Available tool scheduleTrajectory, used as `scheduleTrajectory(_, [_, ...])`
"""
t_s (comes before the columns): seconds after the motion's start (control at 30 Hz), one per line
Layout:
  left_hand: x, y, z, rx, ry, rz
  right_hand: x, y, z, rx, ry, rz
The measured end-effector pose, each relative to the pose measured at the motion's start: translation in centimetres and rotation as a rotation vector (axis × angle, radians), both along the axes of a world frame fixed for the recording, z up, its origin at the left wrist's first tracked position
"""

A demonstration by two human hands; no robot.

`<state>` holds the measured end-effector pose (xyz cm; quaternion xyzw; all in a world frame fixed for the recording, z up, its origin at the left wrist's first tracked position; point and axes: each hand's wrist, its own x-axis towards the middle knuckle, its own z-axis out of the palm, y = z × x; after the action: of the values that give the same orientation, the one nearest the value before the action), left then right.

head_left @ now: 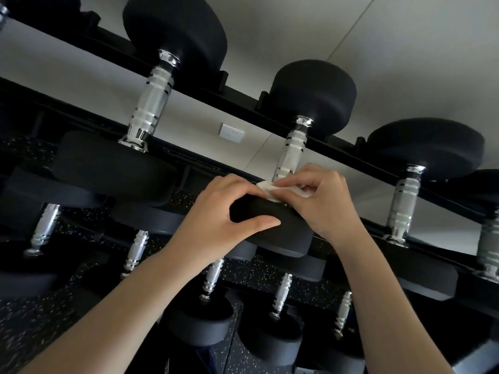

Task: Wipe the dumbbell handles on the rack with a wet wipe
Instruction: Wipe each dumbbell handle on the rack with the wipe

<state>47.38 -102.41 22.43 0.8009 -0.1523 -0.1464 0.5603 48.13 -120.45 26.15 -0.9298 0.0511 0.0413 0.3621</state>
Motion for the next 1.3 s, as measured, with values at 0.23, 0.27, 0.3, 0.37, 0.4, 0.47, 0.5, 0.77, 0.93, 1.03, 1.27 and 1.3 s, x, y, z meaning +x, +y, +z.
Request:
scheduleTrajectory(0.23, [0.1,0.3,-0.3,-0.005,-0.034,-0.014,2.0,0.7,0.2,-0.337,-0.018,0.216])
scheduleTrajectory(0.27, [0.1,0.3,-0.4,-0.01,-0.034,-0.013,2.3,0.7,0.2,-0.352,-0.062,0.208])
scheduleTrajectory(0.3, [0.2,0.3,-0.5,-0.014,-0.029,-0.012,2.6,0.8,0.2,-0.36,-0.109,0.188])
scheduleTrajectory(0.37, [0.4,0.3,-0.5,-0.026,0.002,-0.016,3.4,0.8,0.0,-0.368,-0.171,0.117])
scheduleTrajectory(0.4, [0.5,0.3,-0.5,-0.036,0.015,-0.018,3.9,0.8,0.0,-0.375,-0.191,0.075])
scheduleTrajectory(0.47, [0.7,0.3,-0.6,-0.062,0.033,-0.026,5.0,0.7,0.1,-0.398,-0.224,0.013])
scheduleTrajectory(0.5, [0.7,0.3,-0.6,-0.077,0.042,-0.03,5.5,0.6,0.2,-0.413,-0.241,-0.01])
scheduleTrajectory(0.77, [1.1,0.6,-0.5,-0.113,0.102,-0.061,7.0,2.6,-0.5,-0.483,-0.369,-0.233])
scheduleTrajectory(0.93, [1.2,0.4,-0.8,-0.129,0.101,-0.055,7.3,3.2,0.2,-0.673,-0.151,-0.107])
scheduleTrajectory(1.03, [1.2,0.4,-0.9,-0.145,0.102,-0.045,7.0,3.3,0.6,-0.69,-0.04,-0.005])
scheduleTrajectory(1.27, [1.0,0.5,-1.0,-0.175,0.096,-0.028,3.8,4.0,1.0,-0.692,0.143,0.26])
scheduleTrajectory(1.3, [0.9,0.6,-1.1,-0.187,0.097,-0.029,3.7,4.1,1.2,-0.688,0.172,0.28])
